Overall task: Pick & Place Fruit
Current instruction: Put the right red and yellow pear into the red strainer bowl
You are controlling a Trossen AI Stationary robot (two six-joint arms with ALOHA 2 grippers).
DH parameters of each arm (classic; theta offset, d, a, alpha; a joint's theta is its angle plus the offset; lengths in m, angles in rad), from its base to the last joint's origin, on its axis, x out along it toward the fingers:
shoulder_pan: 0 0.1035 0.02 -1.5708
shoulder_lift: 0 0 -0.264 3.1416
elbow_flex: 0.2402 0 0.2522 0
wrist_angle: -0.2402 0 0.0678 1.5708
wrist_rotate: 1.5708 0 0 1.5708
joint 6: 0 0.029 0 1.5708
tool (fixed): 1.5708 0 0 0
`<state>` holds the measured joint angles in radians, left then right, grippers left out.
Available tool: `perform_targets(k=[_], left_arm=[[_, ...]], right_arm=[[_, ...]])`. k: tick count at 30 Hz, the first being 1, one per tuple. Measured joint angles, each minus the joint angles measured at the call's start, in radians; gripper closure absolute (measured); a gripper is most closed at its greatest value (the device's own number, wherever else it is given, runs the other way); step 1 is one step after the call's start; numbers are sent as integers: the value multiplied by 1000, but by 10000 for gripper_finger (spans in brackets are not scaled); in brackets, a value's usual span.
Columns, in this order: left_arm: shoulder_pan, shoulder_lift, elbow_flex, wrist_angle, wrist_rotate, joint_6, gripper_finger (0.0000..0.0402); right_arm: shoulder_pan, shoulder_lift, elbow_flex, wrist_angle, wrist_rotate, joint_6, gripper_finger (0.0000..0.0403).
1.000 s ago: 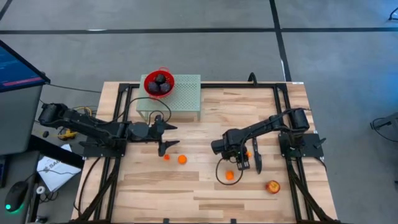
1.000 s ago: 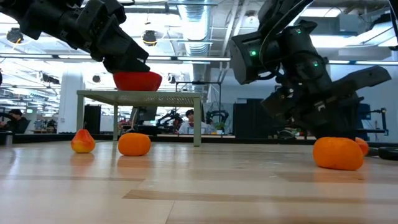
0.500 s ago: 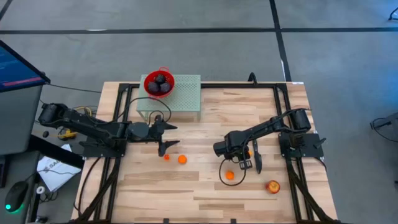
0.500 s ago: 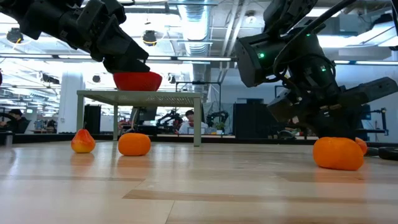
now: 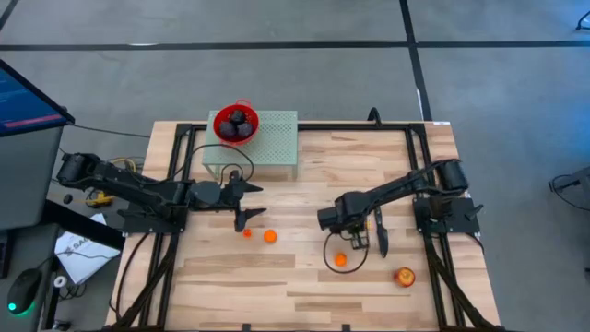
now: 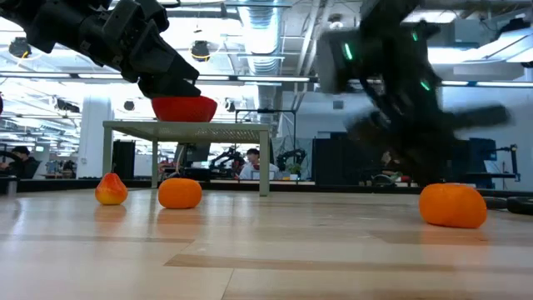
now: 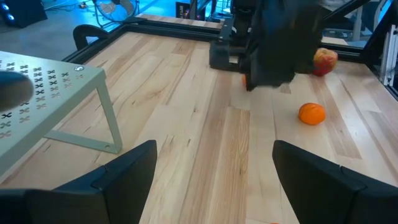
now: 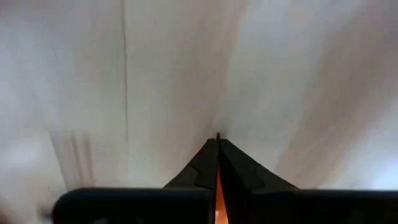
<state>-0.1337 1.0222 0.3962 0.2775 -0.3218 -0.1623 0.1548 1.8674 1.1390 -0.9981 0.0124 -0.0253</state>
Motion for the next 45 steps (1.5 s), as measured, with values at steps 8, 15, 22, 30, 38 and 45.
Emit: perform_targets(k=[8,15,22,30,38,45], left_arm=[[0,0,0,2,3,-1,88],[0,-53,0,3,3,0,88],[0,-210,0,-16,-4,42,88],[0,-385,0,-30,-23,104,88],[0,-448,0,-31,-38,132,88],[0,-444,0,-35,-38,139,88]], right_arm=[[-84,-284,-17,477,45,-15,401],[-275,-354,-92,1136,-55,-129,402],[-474,-110,-22,1748,-277,-63,402],[-607,275,462,1758,-387,104,402],[-646,518,862,1417,-389,110,402],[-646,592,977,1311,-390,105,402]])
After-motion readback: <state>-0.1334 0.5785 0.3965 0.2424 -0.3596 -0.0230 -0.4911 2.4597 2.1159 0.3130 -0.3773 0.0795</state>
